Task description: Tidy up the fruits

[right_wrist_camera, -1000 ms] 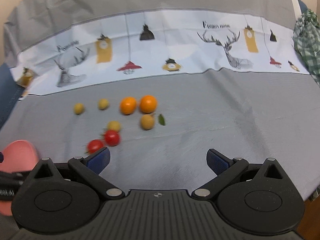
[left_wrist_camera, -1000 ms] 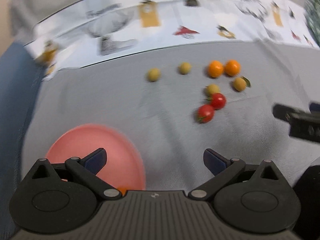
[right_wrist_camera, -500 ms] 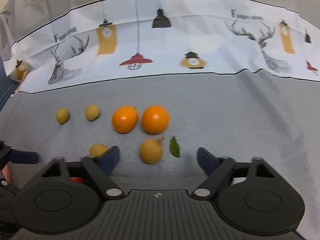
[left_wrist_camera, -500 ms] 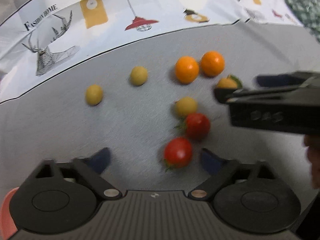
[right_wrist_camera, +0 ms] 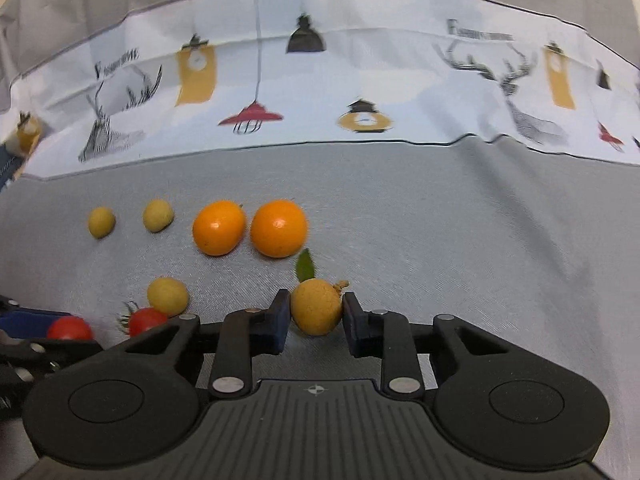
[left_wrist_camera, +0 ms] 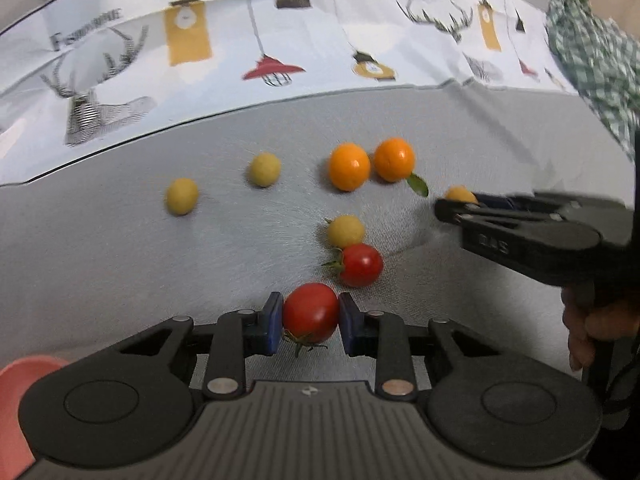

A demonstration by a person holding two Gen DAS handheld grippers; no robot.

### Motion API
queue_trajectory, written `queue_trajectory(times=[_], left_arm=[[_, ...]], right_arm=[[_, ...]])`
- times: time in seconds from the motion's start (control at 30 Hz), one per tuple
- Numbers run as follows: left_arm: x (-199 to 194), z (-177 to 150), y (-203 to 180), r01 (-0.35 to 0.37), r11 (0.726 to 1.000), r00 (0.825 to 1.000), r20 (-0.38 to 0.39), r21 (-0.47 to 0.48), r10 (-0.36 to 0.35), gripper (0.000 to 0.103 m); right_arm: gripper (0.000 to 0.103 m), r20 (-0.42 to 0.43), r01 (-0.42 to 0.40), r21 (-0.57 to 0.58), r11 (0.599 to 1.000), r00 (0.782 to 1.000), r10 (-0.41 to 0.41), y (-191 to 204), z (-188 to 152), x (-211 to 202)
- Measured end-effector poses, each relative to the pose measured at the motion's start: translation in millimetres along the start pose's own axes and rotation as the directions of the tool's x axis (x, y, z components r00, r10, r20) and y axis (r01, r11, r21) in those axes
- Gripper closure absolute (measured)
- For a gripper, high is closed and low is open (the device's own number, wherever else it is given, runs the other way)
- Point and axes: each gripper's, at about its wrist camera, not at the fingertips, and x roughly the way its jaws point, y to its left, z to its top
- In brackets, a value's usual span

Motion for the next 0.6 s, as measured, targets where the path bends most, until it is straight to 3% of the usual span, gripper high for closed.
queue_trajectory(times=[0.27, 0.6], left_arm=[[-89, -26, 11, -0.036, 0.995, 0.998, 0.051, -0.096, 0.041, 0.071], [-203, -104, 35, -0.134, 0.961, 0.987, 0.056, -0.243, 0.152, 0.071]], right_arm=[[0.074, 0.04, -0.025, 0.038, 0.999, 0.999, 0.024, 7, -16, -80], [0.074, 0.066, -0.155, -0.086, 0.984, 0.985, 0.161, 72, -44, -191]])
